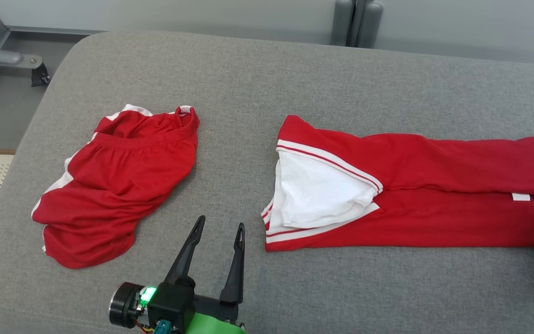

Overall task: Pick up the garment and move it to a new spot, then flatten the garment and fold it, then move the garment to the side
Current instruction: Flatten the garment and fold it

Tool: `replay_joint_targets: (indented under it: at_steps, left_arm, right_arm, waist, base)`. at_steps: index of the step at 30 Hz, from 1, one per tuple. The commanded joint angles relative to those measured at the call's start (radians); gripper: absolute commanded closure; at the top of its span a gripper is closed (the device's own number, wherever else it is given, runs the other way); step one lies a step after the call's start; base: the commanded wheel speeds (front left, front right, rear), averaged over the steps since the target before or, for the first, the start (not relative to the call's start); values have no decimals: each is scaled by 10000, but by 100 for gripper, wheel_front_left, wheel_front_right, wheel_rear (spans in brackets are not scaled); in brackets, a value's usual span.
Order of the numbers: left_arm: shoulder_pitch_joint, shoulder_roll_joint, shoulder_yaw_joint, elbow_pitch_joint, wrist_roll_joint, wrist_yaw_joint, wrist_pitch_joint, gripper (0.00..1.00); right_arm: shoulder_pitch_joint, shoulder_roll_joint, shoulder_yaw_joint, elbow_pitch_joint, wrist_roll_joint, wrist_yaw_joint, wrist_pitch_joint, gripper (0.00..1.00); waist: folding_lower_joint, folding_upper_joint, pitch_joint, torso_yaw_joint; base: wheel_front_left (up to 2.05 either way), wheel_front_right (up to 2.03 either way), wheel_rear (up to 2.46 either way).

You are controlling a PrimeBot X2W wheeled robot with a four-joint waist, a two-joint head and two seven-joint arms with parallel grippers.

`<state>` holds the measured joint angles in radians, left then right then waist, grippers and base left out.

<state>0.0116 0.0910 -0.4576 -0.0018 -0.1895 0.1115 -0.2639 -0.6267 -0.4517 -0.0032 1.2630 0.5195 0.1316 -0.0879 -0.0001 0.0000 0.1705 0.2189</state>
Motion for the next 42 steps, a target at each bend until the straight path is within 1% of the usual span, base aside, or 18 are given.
replay_joint_targets:
  at_steps: [1,2,3,4,5,9,14,21,24,28,34,42]
  left_arm:
    - [147,-25,58,-22,67,-66,-2,0]
    - [138,-55,112,-26,97,-128,-4,0]
    - [135,-62,129,-26,118,-143,-4,0]
    - [135,-89,182,-18,175,-206,-4,0]
    - [136,-101,212,-18,192,-228,-3,0]
    - [158,-150,324,-5,328,-355,-4,0]
    - [295,-199,456,12,458,-446,-4,0]
    - [473,-251,605,-68,547,-565,-4,0]
    - [512,-273,617,-38,590,-588,-4,0]
    - [597,-293,619,31,646,-654,-4,0]
    - [729,-325,540,218,630,-698,-4,0]
    - [904,-353,530,275,572,-740,-3,0]
  right_arm:
    - [23,132,-52,125,16,-19,123,20]
    - [58,247,-109,164,79,-18,208,47]
    - [64,270,-114,174,86,-18,221,53]
    - [81,311,-126,205,98,-19,210,91]
    - [78,322,-108,210,76,-23,132,100]
    - [6,118,30,142,-118,-26,-321,100]
    - [9,-377,257,133,-483,-27,-857,100]
    - [-319,-1199,525,177,-1489,-23,-1370,100]
    - [-566,-1312,633,150,-2034,-23,-1556,100]
    - [-886,-1023,703,-158,-2646,-21,-1706,100]
    - [-941,-148,652,-920,-3506,-21,-1770,100]
    - [-323,1505,494,-2779,-4735,-20,-1610,100]
  waist:
    - [1,0,19,-12]
    - [1,0,37,-17]
    - [1,0,43,-20]
    - [1,0,63,-28]
    - [1,0,74,-34]
    - [1,0,83,-89]
    - [1,0,-46,-269]
    - [1,0,-254,-793]
    - [1,0,-353,-1026]
    - [1,0,-532,-1252]
    - [1,0,-933,-1237]
    - [1,0,-1176,-766]
  base:
    - [0,0,0]
    - [0,0,0]
    - [0,0,0]
    - [0,0,0]
    - [0,0,0]
    - [0,0,0]
    - [0,0,0]
    - [0,0,0]
    - [0,0,0]
    - [0,0,0]
    - [0,0,0]
    - [0,0,0]
